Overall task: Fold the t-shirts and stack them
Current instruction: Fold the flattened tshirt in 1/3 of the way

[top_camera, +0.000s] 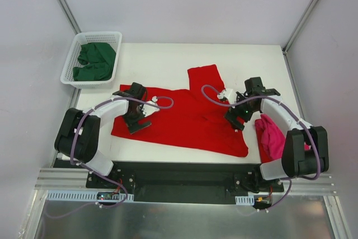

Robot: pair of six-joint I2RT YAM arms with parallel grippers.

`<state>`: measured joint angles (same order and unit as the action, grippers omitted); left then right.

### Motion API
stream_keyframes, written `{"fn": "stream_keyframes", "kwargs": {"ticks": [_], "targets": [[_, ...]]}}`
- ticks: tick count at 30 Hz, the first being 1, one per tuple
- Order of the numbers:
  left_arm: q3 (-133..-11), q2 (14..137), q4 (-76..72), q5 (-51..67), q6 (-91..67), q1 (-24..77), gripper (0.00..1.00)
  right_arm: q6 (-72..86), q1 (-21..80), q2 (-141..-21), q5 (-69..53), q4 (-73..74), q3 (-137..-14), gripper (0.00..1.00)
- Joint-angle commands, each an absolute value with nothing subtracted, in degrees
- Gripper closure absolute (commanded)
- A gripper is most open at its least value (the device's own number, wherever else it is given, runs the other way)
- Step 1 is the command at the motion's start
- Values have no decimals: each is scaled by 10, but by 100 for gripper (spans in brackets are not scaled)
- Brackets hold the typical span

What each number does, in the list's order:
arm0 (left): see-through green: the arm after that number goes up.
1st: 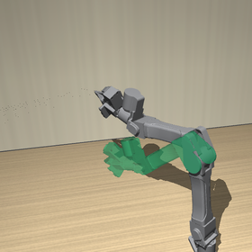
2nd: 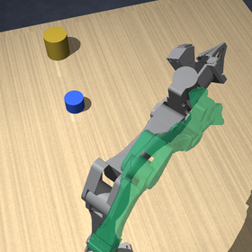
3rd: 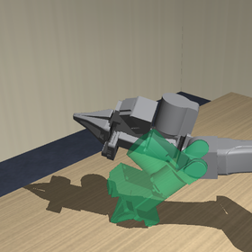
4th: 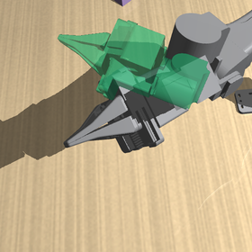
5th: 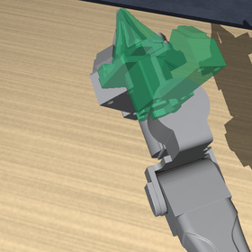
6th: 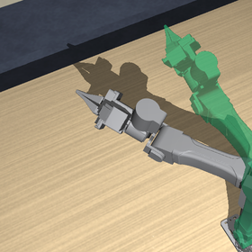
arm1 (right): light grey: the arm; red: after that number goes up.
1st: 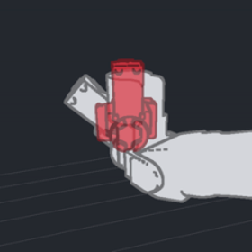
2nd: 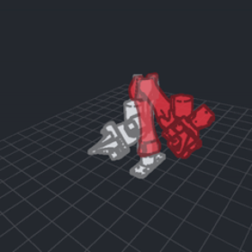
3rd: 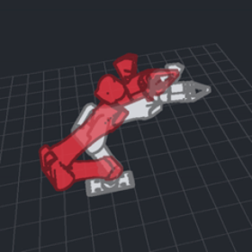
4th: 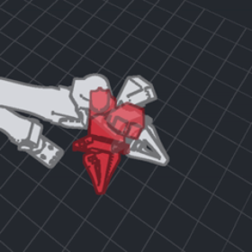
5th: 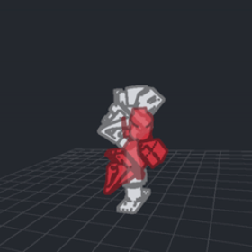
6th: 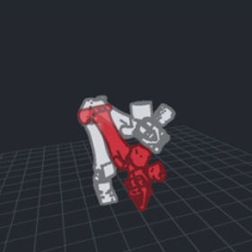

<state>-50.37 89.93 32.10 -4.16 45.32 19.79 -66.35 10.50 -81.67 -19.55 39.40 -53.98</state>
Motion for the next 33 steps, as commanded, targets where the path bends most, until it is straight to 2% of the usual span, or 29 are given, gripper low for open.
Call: {"fn": "stream_keyframes", "kwargs": {"ticks": [1, 9, 16, 24, 33], "targets": [[-454, 887, 291, -84, 436, 190, 1, -674, 106, -800, -208, 416, -543, 4], [-461, 798, 301, -61, 424, 190, 1, -621, 120, -817, -198, 358, -559, 4], [-478, 722, 296, -8, 440, 190, 1, -606, 185, -846, -166, 338, -587, 4], [-471, 722, 252, -27, 453, 190, 1, -547, 219, -929, -76, 250, -664, 4], [-439, 719, 199, -78, 470, 166, 1, -566, 230, -1045, -24, 300, -740, 4]]}}
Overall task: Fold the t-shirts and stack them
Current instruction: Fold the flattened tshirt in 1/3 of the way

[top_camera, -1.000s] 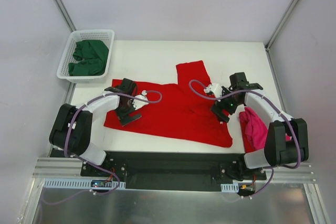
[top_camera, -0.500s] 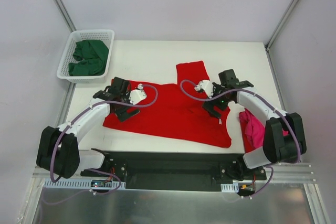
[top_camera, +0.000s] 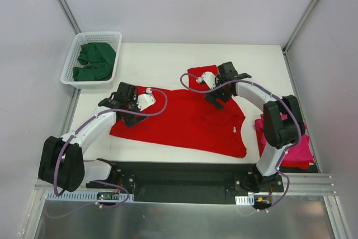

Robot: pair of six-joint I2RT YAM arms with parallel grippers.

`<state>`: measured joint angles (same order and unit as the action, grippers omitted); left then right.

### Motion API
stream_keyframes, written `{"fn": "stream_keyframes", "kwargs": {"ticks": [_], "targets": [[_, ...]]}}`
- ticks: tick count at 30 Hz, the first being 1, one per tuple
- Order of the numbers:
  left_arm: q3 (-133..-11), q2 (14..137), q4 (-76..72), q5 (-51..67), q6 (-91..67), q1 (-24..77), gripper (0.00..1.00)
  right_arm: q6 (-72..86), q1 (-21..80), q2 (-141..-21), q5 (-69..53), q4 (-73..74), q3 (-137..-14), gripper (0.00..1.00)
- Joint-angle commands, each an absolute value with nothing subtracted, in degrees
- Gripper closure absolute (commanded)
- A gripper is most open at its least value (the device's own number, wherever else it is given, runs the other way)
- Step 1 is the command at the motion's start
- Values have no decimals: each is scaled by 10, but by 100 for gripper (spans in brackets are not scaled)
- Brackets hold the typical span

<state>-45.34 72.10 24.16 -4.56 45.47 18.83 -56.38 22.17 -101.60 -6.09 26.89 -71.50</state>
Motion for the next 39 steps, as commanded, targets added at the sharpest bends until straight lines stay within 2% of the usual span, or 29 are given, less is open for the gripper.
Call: {"fn": "stream_keyframes", "kwargs": {"ticks": [1, 11, 17, 27, 39], "targets": [[-440, 722, 179, -81, 472, 154, 0, -566, 230, -1048, -23, 300, -737, 4], [-522, 866, 149, -67, 500, 130, 1, -569, 234, -1017, -8, 306, -697, 4], [-494, 922, 150, -60, 507, 130, 1, -572, 233, -1022, -4, 298, -690, 4], [-397, 854, 150, -60, 494, 130, 1, -572, 233, -1052, 34, 274, -706, 4], [-395, 760, 176, -51, 461, 130, 1, -579, 235, -1090, 44, 243, -731, 4]]}}
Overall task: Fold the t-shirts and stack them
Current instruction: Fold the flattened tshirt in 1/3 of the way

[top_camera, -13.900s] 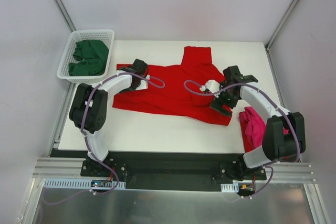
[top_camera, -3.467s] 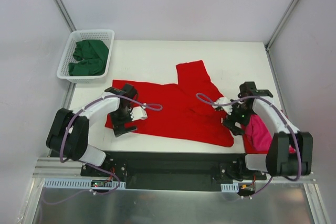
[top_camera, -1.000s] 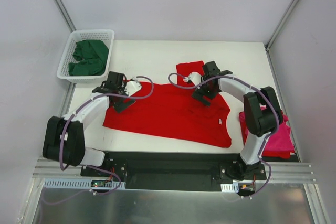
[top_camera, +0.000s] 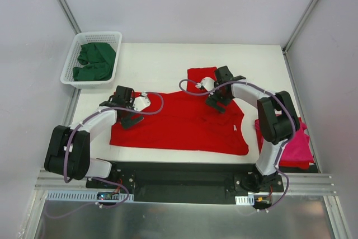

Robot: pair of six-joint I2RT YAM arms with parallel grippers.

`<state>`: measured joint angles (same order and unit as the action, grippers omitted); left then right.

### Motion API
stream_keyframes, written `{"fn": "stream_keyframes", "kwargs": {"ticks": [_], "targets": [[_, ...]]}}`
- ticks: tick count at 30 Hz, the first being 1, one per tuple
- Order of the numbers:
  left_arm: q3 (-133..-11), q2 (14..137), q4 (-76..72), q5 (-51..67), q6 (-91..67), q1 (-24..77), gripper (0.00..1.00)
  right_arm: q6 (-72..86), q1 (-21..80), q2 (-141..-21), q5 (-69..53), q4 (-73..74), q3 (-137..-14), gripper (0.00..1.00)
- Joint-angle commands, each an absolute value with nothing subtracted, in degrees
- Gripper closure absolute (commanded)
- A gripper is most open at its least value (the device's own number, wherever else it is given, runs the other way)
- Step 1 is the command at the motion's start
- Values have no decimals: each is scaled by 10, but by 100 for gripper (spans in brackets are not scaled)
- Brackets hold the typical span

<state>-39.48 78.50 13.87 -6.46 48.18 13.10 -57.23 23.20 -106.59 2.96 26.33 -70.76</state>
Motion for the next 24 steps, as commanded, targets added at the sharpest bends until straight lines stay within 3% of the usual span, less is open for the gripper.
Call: {"fn": "stream_keyframes", "kwargs": {"ticks": [1, 11, 16, 24], "targets": [[-396, 759, 177, -51, 461, 129, 1, -581, 235, -1092, 46, 240, -733, 4], [-404, 749, 188, -47, 448, 131, 1, -585, 238, -1095, 68, 239, -752, 4], [-409, 726, 193, -48, 443, 131, 1, -541, 256, -976, 97, 228, -704, 4], [-417, 700, 201, -40, 432, 131, 1, -492, 273, -858, 5, 311, -665, 1]]}}
